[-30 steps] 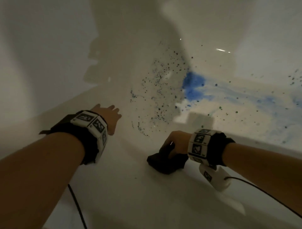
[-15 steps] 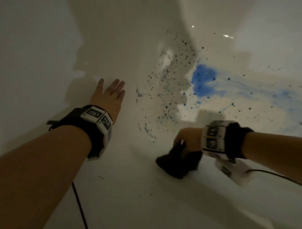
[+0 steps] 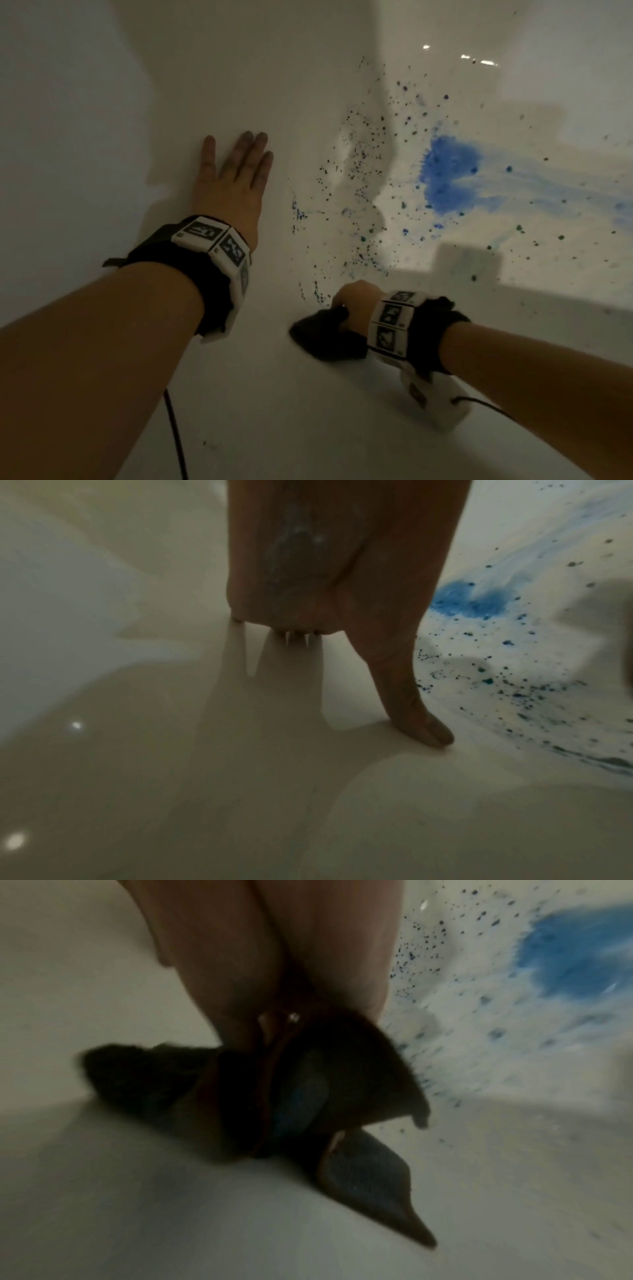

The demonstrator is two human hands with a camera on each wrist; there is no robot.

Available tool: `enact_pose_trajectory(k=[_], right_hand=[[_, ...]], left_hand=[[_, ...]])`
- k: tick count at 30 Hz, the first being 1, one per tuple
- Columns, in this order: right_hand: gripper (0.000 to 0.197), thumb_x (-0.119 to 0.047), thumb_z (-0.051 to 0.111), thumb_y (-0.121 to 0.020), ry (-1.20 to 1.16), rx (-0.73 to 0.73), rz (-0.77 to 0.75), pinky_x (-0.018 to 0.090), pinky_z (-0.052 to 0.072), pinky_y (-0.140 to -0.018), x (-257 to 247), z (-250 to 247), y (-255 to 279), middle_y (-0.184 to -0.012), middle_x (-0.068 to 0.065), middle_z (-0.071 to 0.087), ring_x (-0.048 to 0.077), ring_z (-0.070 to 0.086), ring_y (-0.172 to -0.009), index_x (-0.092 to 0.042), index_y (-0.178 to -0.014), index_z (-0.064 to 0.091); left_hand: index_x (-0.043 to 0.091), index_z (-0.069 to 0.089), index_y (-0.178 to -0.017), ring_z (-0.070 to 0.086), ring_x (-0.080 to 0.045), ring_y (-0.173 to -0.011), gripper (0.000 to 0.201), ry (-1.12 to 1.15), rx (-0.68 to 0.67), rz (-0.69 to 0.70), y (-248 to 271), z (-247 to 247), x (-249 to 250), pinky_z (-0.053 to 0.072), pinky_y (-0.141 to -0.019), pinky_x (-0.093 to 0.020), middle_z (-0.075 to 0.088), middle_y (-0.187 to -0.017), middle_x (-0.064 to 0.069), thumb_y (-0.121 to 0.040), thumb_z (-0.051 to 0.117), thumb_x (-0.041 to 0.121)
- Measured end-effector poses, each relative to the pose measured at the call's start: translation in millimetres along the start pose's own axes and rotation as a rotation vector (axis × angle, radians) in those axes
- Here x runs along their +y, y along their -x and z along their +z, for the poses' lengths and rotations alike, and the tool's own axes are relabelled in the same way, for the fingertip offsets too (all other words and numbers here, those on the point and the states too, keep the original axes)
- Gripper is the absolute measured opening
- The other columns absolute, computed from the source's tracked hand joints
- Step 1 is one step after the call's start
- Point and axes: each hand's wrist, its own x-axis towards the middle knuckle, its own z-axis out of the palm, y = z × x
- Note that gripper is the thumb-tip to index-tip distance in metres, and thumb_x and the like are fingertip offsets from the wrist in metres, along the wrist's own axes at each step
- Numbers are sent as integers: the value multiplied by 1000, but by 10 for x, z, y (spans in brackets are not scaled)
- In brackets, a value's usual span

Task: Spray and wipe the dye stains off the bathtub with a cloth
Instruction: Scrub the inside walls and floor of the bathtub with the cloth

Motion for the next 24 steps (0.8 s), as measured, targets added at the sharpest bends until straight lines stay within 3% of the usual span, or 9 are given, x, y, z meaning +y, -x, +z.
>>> enact_pose_trajectory(k=[7,13,18,21,24], right_hand=[[32,-14,54,-91,-116,187,13,30,43,-95,-164,-267,-370,-125,13,54,27,51,-114,-4,-121,54],[26,-18,55,-90,-385,547,29,31,46,-92,-139,-952,-481,-114,13,59,27,56,-105,-6,-113,56],[36,-26,65,-84,-559,788,45,23,35,-76,49,-1325,-379,-108,4,53,14,46,-91,-12,-116,54],[32,-23,67,-82,-477,729,52,26,38,-79,66,-1219,-143,-104,2,55,17,51,-94,-13,-110,54],[25,-19,66,-83,-125,370,-76,25,37,-87,-69,-803,172,-113,5,56,22,53,-107,-14,-106,58]], left_hand=[[4,-34,-138,-30,-30,-138,131,50,46,-1,-97,135,18,-11,-108,-60,-40,-144,-15,-71,68,53],[3,-39,-133,-32,-30,-137,145,62,62,7,-144,158,-7,-17,-105,-57,-43,-142,-15,-60,69,67],[2,-39,-133,-32,-29,-137,148,47,59,49,-151,161,-55,-19,-103,-56,-42,-143,-16,-57,66,74],[3,-35,-136,-30,-29,-138,143,44,44,63,-129,129,-73,-17,-105,-56,-41,-144,-15,-62,67,69],[6,-24,-144,-25,-25,-141,106,47,36,113,-74,12,-163,-11,-111,-54,-34,-149,-12,-85,58,39]])
